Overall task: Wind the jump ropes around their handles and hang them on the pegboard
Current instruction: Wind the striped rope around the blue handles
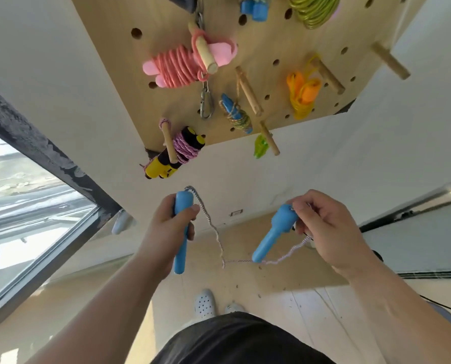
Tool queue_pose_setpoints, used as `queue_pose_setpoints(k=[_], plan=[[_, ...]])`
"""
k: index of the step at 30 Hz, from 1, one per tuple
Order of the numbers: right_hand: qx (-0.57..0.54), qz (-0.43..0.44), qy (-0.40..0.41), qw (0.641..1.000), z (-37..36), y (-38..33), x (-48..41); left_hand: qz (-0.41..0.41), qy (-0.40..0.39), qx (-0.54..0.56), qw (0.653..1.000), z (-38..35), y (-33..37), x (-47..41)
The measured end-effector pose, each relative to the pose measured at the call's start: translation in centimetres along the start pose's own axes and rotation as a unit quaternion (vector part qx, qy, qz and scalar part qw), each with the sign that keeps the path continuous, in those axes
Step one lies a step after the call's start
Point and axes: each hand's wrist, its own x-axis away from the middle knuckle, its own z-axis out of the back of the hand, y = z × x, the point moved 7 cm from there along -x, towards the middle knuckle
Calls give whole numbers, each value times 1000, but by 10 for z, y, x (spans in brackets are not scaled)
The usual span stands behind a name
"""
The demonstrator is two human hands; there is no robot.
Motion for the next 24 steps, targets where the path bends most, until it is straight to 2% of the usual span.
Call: queue_pose_setpoints(k=[3, 5, 7, 9, 11, 13, 15, 18, 22, 24], plan=[[45, -21, -112, 993, -33, -15, 1, -40, -131, -6, 991, -24, 12, 0], [56, -18, -139, 989, -51, -23, 3, -62, -246, -49, 966, -45, 14, 4], [69, -10, -135, 988, -62, -27, 0, -91, -312, -121, 938, -64, 13, 8], [85, 1, -115, 990, -65, -27, -5, -134, -293, -198, 926, -74, 16, 4], [102, 22, -79, 991, -60, -29, -10, -158, -258, -223, 927, -75, 22, -4], [83, -11, -54, 995, -53, -23, -15, -175, -265, -245, 916, -76, 24, -9], [51, -73, -97, 991, -51, -11, -18, -207, -292, -284, 889, -77, 27, -9], [67, -74, -192, 976, -55, -7, -21, -245, -284, -318, 871, -78, 33, -12], [181, -39, -180, 966, -38, -4, -35, -277, -197, -375, 862, -79, 35, -27], [222, -23, -182, 958, -34, -3, -40, -268, -172, -427, 846, -82, 31, -32]])
